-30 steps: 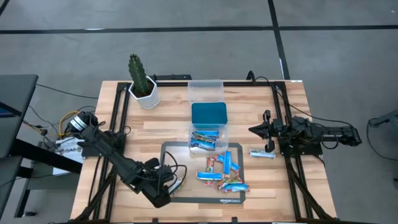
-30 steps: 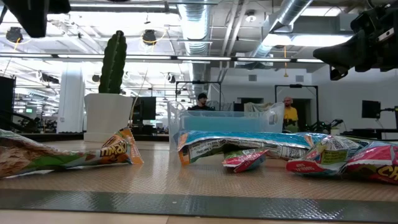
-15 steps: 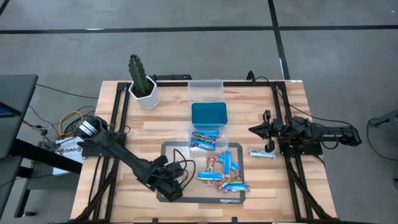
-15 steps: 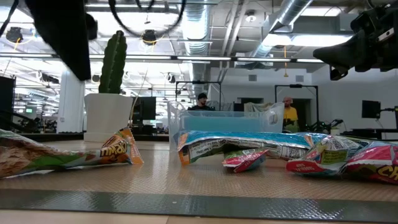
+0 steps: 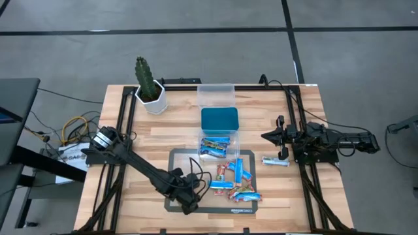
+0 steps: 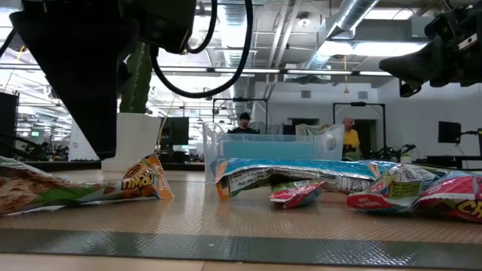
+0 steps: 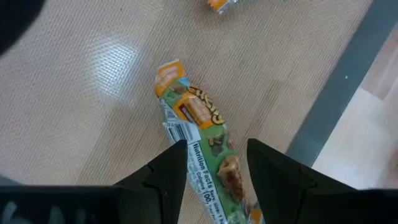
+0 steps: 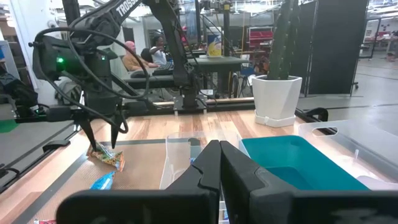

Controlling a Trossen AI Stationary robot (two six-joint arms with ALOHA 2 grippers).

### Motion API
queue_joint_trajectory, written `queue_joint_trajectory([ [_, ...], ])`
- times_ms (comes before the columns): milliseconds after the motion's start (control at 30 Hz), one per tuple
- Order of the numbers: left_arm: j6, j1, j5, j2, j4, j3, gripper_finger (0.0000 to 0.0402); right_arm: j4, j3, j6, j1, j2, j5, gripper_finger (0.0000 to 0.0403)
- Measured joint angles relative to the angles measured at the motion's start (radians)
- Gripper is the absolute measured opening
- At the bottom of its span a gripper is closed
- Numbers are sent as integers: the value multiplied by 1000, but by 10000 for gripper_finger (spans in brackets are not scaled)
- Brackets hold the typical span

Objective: Pick and place Granola Bars by type
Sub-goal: Put the yellow granola bar into the top transparent bin

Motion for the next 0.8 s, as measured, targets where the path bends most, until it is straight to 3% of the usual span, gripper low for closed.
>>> queue_joint_trajectory([
  [600, -8, 8, 47, 66, 0, -1, 213, 0, 0, 0, 0, 0, 0, 0],
  [800, 17, 8, 43, 81, 19, 1, 207, 0, 0, 0, 0, 0, 0, 0],
])
